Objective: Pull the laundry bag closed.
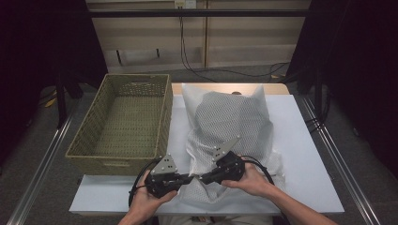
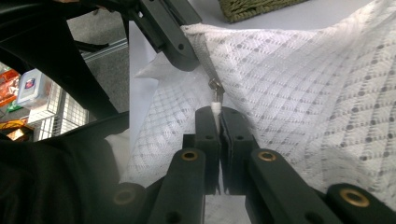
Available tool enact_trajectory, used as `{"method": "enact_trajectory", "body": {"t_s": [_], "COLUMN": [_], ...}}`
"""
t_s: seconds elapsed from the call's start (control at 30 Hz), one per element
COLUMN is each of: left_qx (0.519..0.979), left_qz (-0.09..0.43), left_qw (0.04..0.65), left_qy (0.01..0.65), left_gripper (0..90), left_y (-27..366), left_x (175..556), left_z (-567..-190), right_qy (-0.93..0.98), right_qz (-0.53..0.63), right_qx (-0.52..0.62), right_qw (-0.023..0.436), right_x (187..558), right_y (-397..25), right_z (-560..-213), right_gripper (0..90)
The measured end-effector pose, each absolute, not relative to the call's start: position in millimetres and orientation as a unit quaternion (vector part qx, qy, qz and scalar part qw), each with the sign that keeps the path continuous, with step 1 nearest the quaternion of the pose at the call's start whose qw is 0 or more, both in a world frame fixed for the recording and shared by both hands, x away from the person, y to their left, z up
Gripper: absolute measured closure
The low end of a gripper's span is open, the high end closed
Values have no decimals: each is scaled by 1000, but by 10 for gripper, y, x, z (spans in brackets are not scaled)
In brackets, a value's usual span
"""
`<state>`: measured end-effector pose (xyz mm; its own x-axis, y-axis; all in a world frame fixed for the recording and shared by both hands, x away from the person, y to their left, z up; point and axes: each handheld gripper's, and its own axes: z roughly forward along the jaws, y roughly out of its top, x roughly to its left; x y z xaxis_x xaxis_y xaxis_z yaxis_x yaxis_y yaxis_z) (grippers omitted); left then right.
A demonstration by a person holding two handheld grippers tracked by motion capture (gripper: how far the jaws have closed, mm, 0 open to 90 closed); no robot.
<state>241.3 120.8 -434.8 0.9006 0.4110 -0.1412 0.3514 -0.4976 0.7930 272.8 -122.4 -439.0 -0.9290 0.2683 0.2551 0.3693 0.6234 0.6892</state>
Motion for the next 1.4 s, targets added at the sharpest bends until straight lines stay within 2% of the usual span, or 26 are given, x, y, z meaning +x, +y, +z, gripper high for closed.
{"method": "enact_trajectory", "body": {"t_s": [0.47,1.0,1.2,1.4], "left_qx": [855,854,853,853], "left_qz": [20,24,28,31], "left_qw": [462,460,460,460], "left_qy": [234,239,246,246], "left_gripper": [883,883,883,883], "left_y": [1256,1273,1310,1309], "left_x": [2441,2453,2457,2456], "left_z": [-4343,-4338,-4349,-4343], "right_qy": [-901,-899,-906,-902], "right_qz": [-389,-390,-376,-384], "right_qx": [-185,-190,-191,-193], "right_qw": [59,55,35,41], "right_x": [2736,2740,2734,2747], "right_y": [-1260,-1289,-1300,-1316], "right_z": [-4408,-4388,-4383,-4379], "right_gripper": [872,872,872,872]}}
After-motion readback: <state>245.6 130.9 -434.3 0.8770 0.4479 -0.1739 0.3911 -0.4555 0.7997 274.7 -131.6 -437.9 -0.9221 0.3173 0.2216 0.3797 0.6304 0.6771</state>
